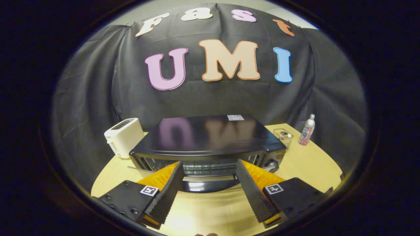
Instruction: Open the toaster oven, put the food inside, and close the toaster oven door.
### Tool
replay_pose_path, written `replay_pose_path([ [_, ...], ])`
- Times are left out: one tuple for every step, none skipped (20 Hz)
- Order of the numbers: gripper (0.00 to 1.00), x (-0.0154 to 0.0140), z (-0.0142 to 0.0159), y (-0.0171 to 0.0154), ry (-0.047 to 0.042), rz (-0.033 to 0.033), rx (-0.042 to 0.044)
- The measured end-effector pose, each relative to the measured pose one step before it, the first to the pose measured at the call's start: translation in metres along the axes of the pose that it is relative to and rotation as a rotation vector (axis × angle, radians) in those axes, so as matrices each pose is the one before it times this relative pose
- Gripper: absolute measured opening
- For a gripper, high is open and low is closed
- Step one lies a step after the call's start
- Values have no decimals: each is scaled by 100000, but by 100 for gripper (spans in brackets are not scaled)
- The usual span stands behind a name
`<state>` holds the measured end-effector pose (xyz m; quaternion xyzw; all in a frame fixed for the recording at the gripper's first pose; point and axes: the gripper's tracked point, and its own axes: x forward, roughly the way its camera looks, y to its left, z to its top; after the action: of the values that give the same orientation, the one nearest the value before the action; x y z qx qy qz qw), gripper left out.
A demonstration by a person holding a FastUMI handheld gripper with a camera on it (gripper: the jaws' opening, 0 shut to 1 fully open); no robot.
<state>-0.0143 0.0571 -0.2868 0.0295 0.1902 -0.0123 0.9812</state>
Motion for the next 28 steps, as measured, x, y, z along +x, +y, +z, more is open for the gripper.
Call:
replay_pose_path([
  [100,-600,-640,-79,485,-602,-196],
  [100,-696,-533,-109,571,-543,55],
  [100,-591,-705,-125,756,-412,110],
  [100,-599,-790,-43,1194,-197,-188],
  [100,-569,-916,-68,1370,-240,-293],
  [100,-580,-947,-131,1561,-290,-205],
  [100,-517,-991,-108,1415,-314,-42],
  [100,-287,-782,10,1115,-51,620],
  [100,-151,-883,-9,1271,-355,369],
  [99,-1,-876,-111,2087,-1024,-43],
  [98,128,-954,6,2424,-388,-391],
  [99,306,-484,156,1366,-65,-727],
  [99,369,-215,31,321,61,-92],
  [99,251,-233,75,695,180,223],
  [99,232,-444,-27,995,142,-12],
  [99,293,-305,-41,849,122,-348],
  [99,298,-448,-15,1319,212,-430],
  [99,346,-454,34,1595,452,-190],
  [99,225,-377,-106,1145,374,278],
  [99,285,-411,-87,1109,293,293],
  [99,84,-683,29,1292,77,-197],
  [99,257,-612,-39,1715,114,-741],
  [99,212,-722,-32,1613,223,-780],
  [99,356,-475,-143,1642,256,-98],
  [99,162,-551,128,1225,-28,287],
  [99,63,-515,44,1226,-45,211],
  [99,31,-310,-86,967,-44,-176],
  [99,-176,131,-169,-365,-362,-481],
])
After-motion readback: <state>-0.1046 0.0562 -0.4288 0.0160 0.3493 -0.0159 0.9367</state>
